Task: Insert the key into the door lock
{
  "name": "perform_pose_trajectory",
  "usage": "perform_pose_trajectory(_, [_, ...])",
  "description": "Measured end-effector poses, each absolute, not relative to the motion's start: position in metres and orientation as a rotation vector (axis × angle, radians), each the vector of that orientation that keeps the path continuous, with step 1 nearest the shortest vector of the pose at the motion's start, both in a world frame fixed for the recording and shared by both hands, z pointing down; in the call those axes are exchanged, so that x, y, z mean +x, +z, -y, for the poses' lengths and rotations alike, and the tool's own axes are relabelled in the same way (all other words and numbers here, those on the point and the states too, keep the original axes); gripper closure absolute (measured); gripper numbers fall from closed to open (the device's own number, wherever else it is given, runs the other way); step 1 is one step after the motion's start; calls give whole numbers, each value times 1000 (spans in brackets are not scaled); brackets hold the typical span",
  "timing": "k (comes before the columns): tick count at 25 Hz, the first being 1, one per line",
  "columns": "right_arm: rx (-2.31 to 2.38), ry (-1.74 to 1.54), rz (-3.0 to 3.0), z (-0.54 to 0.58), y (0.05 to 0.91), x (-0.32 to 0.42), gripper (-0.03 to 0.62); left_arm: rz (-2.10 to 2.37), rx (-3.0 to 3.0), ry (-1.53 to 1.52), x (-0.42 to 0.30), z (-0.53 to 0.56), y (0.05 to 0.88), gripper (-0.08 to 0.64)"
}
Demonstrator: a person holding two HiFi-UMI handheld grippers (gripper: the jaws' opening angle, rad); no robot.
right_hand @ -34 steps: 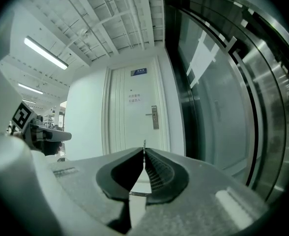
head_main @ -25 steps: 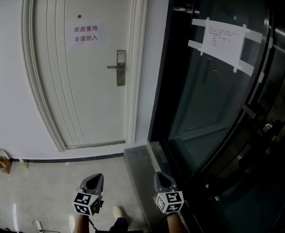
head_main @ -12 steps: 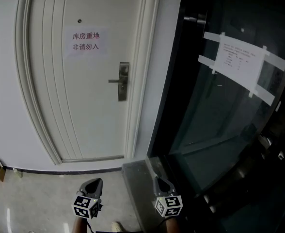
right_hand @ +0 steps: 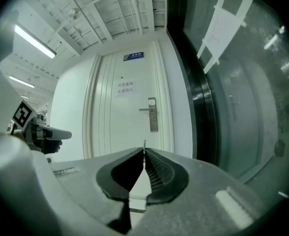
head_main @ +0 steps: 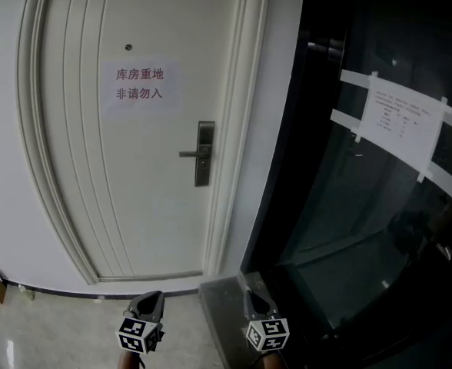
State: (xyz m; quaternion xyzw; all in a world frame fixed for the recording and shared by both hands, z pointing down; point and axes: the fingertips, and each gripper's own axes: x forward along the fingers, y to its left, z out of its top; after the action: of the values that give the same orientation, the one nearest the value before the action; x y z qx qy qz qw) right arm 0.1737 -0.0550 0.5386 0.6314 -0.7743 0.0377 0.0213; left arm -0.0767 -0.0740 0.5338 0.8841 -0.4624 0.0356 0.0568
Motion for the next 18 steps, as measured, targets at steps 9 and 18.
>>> perform_pose_trajectory(9, [1938,93,2409,101,538,153,581,1431,2662,62,-100,114,535,558])
perform_pose_trajectory(18, [1938,63,2420,148,527,145,581,1460,2654,57,-116,149,533,558])
